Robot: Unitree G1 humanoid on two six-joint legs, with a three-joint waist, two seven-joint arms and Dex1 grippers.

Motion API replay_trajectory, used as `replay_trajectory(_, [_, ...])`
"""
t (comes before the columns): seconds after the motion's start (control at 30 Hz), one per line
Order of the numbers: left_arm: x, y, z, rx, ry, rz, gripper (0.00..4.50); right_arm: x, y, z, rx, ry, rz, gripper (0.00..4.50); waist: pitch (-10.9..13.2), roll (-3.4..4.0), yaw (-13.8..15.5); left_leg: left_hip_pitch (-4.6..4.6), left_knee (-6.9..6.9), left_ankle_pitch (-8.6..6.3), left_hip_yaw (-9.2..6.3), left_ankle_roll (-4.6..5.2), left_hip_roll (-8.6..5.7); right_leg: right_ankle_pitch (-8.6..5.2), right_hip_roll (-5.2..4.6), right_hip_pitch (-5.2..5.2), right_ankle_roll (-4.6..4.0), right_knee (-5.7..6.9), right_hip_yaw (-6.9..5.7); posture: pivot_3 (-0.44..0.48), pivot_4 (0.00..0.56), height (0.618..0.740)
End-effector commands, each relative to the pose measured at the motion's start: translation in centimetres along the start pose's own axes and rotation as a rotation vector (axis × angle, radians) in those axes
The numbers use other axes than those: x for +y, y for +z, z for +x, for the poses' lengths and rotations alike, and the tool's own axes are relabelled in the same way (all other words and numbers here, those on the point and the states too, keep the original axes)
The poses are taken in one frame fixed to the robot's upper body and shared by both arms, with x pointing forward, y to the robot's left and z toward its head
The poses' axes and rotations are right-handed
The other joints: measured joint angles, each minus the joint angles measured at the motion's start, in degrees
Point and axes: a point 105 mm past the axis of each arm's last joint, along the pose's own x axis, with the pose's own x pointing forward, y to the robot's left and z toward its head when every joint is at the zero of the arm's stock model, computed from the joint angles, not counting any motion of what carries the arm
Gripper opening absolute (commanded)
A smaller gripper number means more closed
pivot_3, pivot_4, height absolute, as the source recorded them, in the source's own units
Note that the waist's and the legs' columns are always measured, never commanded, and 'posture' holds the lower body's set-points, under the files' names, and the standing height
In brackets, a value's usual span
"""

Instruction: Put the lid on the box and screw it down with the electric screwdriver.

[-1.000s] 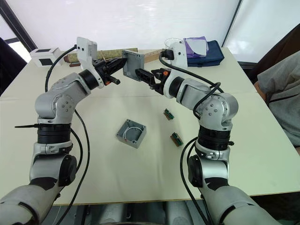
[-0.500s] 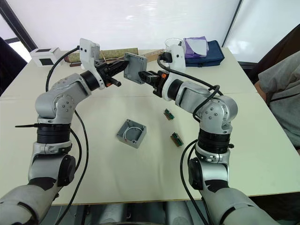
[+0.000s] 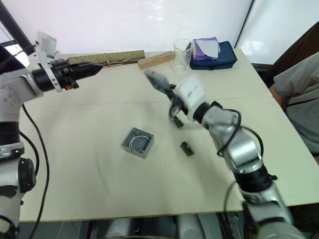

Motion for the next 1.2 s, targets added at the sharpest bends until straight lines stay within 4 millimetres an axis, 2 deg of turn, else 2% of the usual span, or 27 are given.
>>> replay_trajectory(0.03, [-1.3,-0.6,0.1,0.029,-0.064,0.041,0.03,2.6,1.7,-0.6,-0.166,0.096,-0.262,0.33,0.07,-0.13,-0.14,0.01,0.0,0.01,0.0,-0.02,0.03,0.0,0.04,0.0,-0.01,0.01,0.01,0.0,0.15,0.74])
replay_trajectory(0.17, [-2.6,-2.4,0.8,0.082,-0.117,0.03,0.03,5.2,1.3,-1.0,-0.251,0.158,-0.432,0.33,0.09,-0.14,0.06,0.03,0.0,0.04,-0.01,-0.06,0.09,0.01,0.09,0.0,-0.03,0.04,0.03,0.0,0.15,0.74])
replay_trajectory(0.3, [-4.8,-4.3,1.7,0.148,-0.202,0.044,0.03,7.0,-0.4,-1.0,-0.253,0.207,-0.533,0.33,0.09,-0.16,0.3,0.02,0.03,0.07,-0.01,-0.11,0.09,0.01,0.05,0.01,-0.04,0.05,0.03,0.0,0.15,0.74])
replay_trajectory(0.43, [-7.0,-6.6,2.1,0.24,-0.28,0.103,0.03,7.7,-1.3,-0.5,-0.244,0.192,-0.575,0.33,0.09,-0.15,0.32,0.05,0.04,0.08,0.02,-0.13,0.08,0.02,0.04,0.04,-0.05,0.07,0.07,0.0,0.15,0.74])
replay_trajectory(0.57, [-8.7,-7.7,2.5,0.275,-0.342,0.135,0.03,8.0,-1.6,-0.1,-0.235,0.171,-0.603,0.33,0.09,-0.16,0.29,0.06,0.03,0.09,-0.02,-0.15,0.09,0.02,0.07,0.04,-0.07,0.1,0.07,0.0,0.15,0.74])
replay_trajectory(0.77, [-8.3,-8.2,3.0,0.283,-0.331,0.13,0.03,7.7,-1.2,0.6,-0.253,0.126,-0.619,0.33,0.08,-0.15,0.29,0.09,0.04,0.09,-0.01,-0.15,0.09,0.02,0.07,0.05,-0.07,0.12,0.07,0.0,0.15,0.74])
replay_trajectory(1.2, [-7.7,-9.7,3.3,0.328,-0.32,0.149,0.03,8.8,-1.9,0.9,-0.257,0.17,-0.628,0.33,0.08,-0.16,0.27,0.09,0.06,0.09,0.0,-0.15,0.08,0.02,0.06,0.05,-0.07,0.15,0.07,0.0,0.15,0.74])
